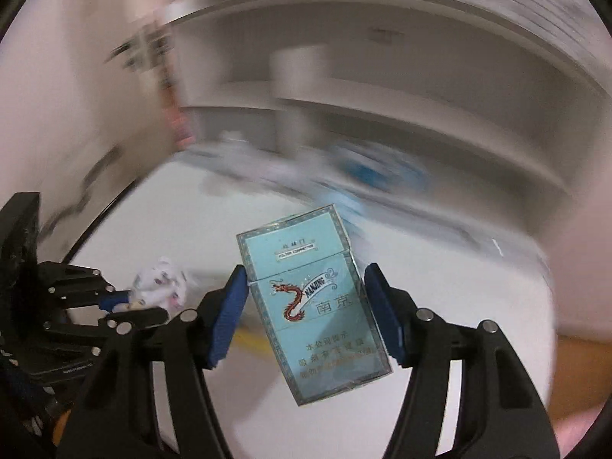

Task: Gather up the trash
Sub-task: 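Carry the mask and blue pack to the wastebasket and open both tools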

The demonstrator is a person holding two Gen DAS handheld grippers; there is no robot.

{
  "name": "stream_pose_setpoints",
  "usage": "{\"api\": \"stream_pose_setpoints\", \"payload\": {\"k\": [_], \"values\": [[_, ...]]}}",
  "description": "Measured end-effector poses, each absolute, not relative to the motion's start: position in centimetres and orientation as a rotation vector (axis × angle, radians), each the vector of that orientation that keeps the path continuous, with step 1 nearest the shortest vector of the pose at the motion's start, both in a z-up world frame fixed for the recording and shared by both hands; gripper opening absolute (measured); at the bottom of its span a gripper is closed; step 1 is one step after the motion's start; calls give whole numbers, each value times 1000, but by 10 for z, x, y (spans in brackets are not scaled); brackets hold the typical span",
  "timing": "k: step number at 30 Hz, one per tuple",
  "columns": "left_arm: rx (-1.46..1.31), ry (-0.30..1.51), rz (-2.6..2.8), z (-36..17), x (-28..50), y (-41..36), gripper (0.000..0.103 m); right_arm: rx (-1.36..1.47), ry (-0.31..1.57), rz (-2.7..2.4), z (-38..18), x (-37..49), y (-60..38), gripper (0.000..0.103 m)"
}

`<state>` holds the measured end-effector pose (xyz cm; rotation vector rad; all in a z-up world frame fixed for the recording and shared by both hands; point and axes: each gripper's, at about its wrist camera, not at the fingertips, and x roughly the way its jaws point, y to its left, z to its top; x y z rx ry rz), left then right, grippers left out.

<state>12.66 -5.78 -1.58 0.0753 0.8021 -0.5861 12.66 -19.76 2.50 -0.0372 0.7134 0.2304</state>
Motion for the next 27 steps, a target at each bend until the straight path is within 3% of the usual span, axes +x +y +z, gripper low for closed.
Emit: {"api": "stream_pose_setpoints", "payload": {"k": [7,14,21,27], "values": [[211,814,-998,-23,80,-242,13,337,715,-242,-49,-39,-395,62],[305,869,-1349,-67,5,-392,13,695,749,-569,-155,-184,-508,62],[422,1090,-1410,-193,-29,-488,13,950,906,-641,-257,-226,-558,62],[463,1223,-1373,-255,-28,-521,13,1005,953,-625,-284,-226,-571,62]]}}
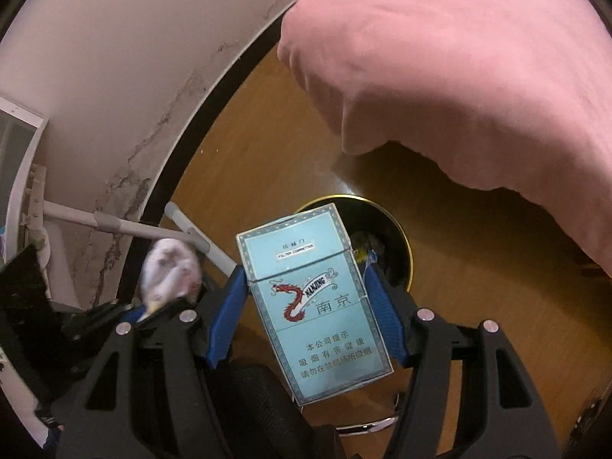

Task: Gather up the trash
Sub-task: 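Carry the mask and blue pack to the wastebasket and open both tools, then grasp the white-green cigarette pack with the left tool while the right tool grasps the white cap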

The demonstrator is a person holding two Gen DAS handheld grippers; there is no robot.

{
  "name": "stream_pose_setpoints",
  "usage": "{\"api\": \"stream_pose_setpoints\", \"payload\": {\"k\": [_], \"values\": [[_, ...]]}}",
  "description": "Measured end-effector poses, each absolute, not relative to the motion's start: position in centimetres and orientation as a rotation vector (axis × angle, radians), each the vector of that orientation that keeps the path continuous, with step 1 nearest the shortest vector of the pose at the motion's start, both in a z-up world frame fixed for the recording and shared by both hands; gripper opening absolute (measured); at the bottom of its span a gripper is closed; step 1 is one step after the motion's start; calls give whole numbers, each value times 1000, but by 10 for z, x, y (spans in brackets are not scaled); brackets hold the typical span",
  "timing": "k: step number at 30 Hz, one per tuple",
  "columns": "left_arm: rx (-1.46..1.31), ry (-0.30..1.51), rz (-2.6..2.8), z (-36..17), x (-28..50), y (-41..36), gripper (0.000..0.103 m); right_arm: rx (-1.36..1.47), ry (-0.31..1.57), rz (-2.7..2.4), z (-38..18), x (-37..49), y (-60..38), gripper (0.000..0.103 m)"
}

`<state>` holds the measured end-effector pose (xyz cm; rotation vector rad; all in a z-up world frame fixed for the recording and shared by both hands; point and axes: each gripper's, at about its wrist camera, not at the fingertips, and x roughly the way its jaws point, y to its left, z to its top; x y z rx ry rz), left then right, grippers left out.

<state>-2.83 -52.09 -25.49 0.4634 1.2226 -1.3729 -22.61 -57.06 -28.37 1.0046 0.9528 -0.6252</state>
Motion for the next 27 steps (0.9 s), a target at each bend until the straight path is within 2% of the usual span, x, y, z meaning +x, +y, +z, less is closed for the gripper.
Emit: {"api": "stream_pose_setpoints", "payload": {"k": [4,7,8,9,14,19,24,27], "values": [[480,1221,-1383,-259,-31,-538,15,1013,958,-624,-289,-215,-575,62],[495,1208,-1397,-259,-37,-531,40,1017,955,-630,-285,-219,-570,63],[495,1197,-1396,-258,-38,-533,53,1015,951,-630,-281,-223,-567,63],[493,1190,-1395,-260,-37,-531,58,1011,949,-633,-280,-223,-567,65],[505,1177,-1397,-253,-42,-534,60,1005,935,-636,-282,-223,-566,73],[511,1131,-1388,-239,-42,-527,67,981,923,-641,-277,-221,-564,76],[507,1035,-1360,-197,-41,-501,82,828,900,-695,-246,-211,-550,80],[483,939,-1323,-151,-38,-474,92,719,863,-698,-215,-198,-534,84]]}}
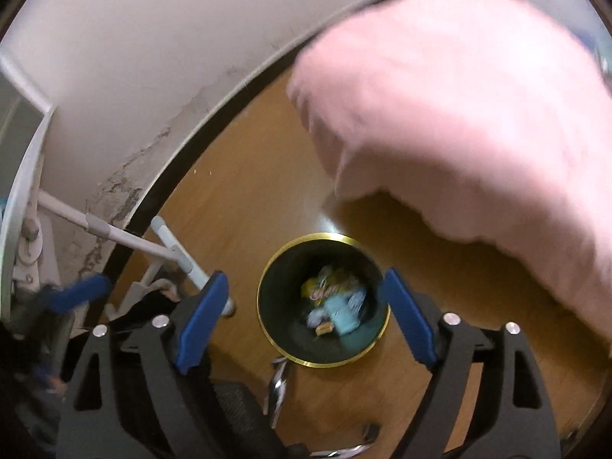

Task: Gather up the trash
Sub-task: 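Grasp the white-green cigarette pack with the left tool while the right tool grasps the white cap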

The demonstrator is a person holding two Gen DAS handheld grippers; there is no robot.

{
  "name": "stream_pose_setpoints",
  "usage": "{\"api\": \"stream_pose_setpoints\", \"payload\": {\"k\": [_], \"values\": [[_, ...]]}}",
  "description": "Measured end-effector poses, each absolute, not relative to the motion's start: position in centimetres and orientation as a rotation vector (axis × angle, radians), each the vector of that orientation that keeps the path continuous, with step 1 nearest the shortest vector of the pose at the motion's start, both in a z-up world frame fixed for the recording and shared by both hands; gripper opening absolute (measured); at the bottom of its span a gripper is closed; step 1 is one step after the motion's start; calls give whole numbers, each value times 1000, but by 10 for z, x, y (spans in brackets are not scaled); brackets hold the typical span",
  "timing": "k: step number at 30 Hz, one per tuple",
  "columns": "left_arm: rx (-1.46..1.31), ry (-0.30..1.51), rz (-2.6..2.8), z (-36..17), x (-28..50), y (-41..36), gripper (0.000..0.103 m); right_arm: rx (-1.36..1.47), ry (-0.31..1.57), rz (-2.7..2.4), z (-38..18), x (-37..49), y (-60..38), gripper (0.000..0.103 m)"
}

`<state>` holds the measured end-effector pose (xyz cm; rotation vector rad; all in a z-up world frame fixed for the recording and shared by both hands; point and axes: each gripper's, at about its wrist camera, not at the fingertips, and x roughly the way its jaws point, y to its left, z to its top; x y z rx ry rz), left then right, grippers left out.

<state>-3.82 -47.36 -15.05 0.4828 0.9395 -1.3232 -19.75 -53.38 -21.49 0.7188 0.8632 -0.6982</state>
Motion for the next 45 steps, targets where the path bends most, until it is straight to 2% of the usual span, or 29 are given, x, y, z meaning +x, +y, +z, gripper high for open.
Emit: {"api": "stream_pose_setpoints", "payload": {"k": [5,9,14,19,22,23,27,34,36,38,42,45], "values": [[422,820,-1204,-75,-4,-393,93,573,760,-527,-146,-142,-483,85],[416,753,-1001,-46,41,-310,93,452,741,-268,-98,-62,-417,86],[375,769,-681,-39,101,-173,93,302,754,11,-60,39,-324,85],[251,813,-446,-46,128,-50,93,114,774,215,-35,130,-224,85],[183,834,-387,-49,134,-3,93,20,792,286,-30,164,-182,83],[166,844,-364,-51,136,12,93,-11,803,304,-30,177,-167,78],[147,854,-348,-53,139,31,93,-92,845,330,-38,207,-137,63],[192,859,-393,-61,165,19,93,-174,860,308,-44,227,-129,50],[204,868,-421,-63,170,12,93,-220,854,301,-44,229,-126,40],[210,884,-457,-66,185,4,93,-252,851,298,-43,228,-126,35],[217,909,-490,-70,204,-4,93,-326,833,292,-45,222,-121,34],[208,922,-515,-73,214,-7,93,-269,818,300,-42,219,-129,34]]}}
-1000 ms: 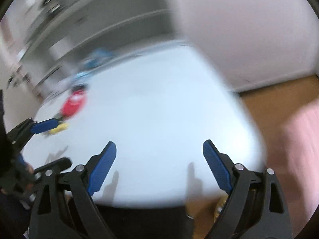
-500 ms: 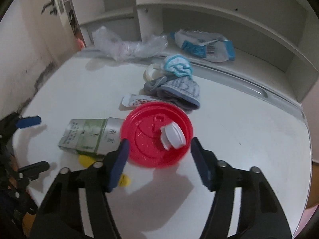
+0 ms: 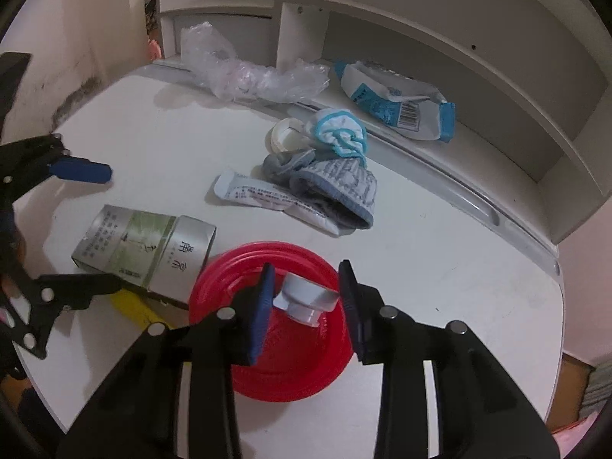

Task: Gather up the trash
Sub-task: 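Grasp the white-green cigarette pack with the left tool while the right tool grasps the white cap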

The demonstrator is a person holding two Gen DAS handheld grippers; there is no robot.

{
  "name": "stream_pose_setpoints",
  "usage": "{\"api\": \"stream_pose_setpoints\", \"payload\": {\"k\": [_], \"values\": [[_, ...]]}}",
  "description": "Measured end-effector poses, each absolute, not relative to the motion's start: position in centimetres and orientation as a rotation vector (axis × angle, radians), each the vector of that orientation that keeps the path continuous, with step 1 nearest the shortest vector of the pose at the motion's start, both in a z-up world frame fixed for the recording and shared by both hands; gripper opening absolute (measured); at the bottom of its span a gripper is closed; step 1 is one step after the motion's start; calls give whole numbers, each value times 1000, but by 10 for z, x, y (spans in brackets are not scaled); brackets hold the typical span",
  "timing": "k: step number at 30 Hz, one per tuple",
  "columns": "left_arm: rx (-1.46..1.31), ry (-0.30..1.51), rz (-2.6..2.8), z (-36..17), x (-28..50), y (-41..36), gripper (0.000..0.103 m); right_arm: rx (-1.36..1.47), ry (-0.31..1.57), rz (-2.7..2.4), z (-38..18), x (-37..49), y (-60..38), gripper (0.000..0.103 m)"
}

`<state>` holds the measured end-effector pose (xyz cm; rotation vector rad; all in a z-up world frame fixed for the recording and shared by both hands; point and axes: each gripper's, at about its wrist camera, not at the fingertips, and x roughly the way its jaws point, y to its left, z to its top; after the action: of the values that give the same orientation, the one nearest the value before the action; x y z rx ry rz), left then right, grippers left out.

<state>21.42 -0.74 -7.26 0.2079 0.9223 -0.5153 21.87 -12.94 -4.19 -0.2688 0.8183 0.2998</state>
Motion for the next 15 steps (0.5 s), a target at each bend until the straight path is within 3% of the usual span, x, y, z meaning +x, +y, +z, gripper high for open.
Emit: {"api": "stream_pose_setpoints", "payload": {"k": [10,15], "values": [[271,954,-604,-84,226,-36,93,-124,790,333,-24,190,-160,34],[287,958,-591,-86,235,-39,87,-55,805,329,-28,175,-180,34]]}}
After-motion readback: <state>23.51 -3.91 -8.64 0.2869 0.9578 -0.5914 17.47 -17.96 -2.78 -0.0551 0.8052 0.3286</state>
